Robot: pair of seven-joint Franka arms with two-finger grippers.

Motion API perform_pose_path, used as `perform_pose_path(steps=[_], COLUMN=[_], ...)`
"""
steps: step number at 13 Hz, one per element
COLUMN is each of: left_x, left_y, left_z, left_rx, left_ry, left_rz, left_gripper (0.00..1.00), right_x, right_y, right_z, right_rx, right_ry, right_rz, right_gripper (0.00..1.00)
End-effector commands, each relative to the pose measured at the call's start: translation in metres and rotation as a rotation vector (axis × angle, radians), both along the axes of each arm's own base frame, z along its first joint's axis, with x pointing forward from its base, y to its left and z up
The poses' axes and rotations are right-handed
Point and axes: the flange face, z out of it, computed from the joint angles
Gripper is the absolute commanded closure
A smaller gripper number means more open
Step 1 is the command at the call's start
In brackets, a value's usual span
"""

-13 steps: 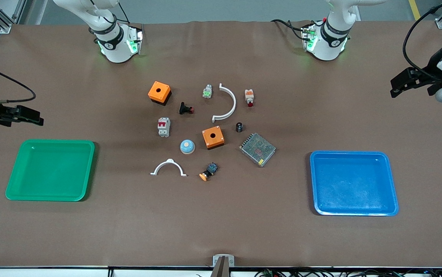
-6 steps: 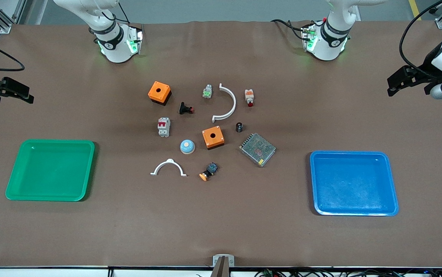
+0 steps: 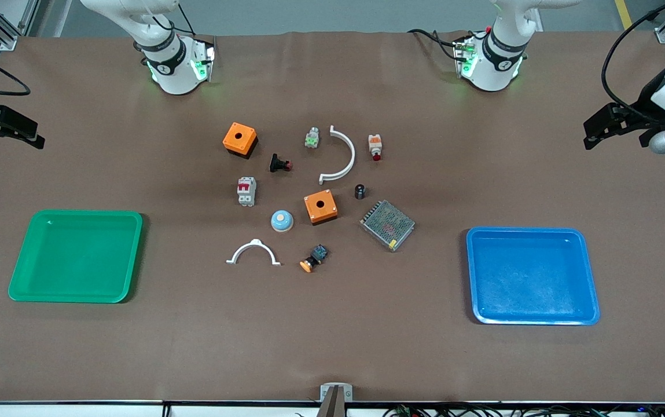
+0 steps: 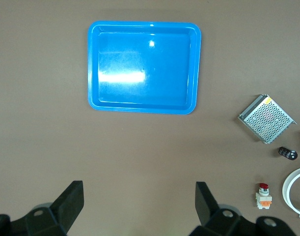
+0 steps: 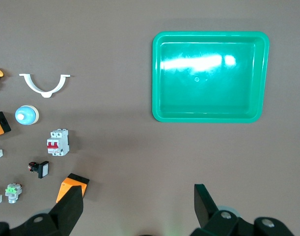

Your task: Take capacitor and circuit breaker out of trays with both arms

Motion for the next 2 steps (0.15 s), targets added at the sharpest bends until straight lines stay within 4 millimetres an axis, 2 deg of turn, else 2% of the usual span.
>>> perform_pose_path(steps=[1,2], left_x=[0.0032,0.0032], left_y=[-0.0021,-0.0021], left_z=[0.0055,0.0048], left_rx=[-0.004,-0.004], left_ry=[-0.01,-0.009], left_rz=[-0.015,-0.015], left_gripper=[0.0,0.0], right_x=[-0.007,-0.0063], right_y=[0.0048,0.005], right_z=[0.0032,0.0038], right_rx=[0.02,0.028], right_ry=[-0.016,-0.023], right_rz=[0.014,0.015], right_gripper=[0.0,0.0])
